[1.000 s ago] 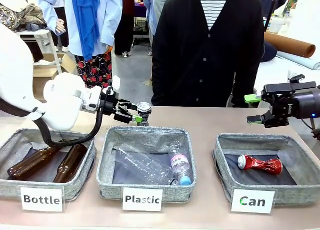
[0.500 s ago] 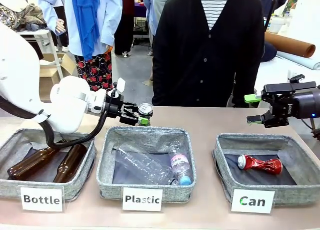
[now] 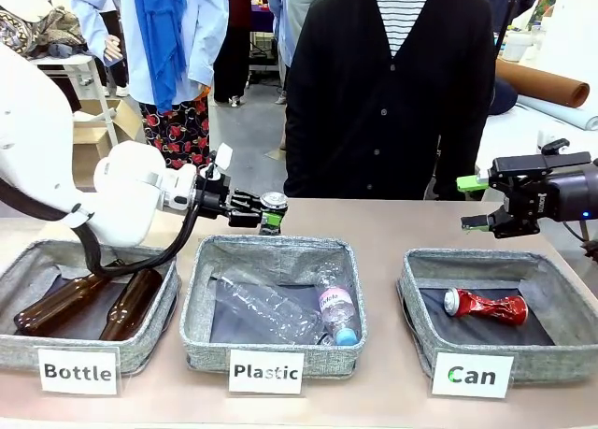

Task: Sort the can waste into the basket.
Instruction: Pick up the can waste from the table and place it in the right Fabric basket.

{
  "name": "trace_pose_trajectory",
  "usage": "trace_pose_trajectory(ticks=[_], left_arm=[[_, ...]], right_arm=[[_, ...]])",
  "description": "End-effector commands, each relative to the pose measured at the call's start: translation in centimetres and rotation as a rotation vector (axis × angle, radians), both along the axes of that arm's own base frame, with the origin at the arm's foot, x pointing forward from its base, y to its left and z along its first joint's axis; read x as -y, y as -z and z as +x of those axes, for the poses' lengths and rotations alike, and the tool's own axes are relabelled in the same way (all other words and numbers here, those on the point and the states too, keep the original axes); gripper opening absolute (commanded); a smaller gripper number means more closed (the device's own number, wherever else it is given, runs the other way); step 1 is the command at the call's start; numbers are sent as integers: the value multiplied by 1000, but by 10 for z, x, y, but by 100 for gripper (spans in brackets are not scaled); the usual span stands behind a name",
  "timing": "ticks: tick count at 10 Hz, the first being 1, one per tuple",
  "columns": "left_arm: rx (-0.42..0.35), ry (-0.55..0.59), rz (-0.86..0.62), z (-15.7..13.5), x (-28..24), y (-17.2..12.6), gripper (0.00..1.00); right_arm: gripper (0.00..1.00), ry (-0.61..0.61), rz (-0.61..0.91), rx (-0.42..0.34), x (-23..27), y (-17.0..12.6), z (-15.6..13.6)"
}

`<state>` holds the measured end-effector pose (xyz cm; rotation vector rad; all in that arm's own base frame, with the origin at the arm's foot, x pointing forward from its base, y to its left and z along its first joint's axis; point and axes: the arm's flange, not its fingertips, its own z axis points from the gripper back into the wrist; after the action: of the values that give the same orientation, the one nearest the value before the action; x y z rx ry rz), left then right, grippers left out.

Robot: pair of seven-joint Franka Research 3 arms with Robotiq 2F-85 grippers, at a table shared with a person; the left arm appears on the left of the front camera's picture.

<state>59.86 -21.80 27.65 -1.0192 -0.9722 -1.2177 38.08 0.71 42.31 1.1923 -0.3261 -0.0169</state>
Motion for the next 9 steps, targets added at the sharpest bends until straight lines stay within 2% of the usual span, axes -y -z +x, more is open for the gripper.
trace_pose_trajectory(ticks=[1,3,4,5,6,7,9], left_arm=[[0,-32,-60,10,-3,-8,0],[34,-44,-139,17,-21,-35,0],[91,-66,-172,22,-41,-65,0],[135,-88,-230,23,-75,-110,0],[177,-118,-268,13,-112,-149,0],[106,-94,-305,-7,-147,-180,21],[-39,-58,-268,-56,-207,-203,21]], right_arm=[[100,-5,-5,4,1,-1,-1],[100,-5,-5,4,1,-1,-1],[100,-5,-5,4,1,-1,-1],[100,-5,-5,4,1,-1,-1],[100,-5,-5,4,1,-1,-1],[100,-5,-5,4,1,-1,-1],[100,-5,-5,4,1,-1,-1]])
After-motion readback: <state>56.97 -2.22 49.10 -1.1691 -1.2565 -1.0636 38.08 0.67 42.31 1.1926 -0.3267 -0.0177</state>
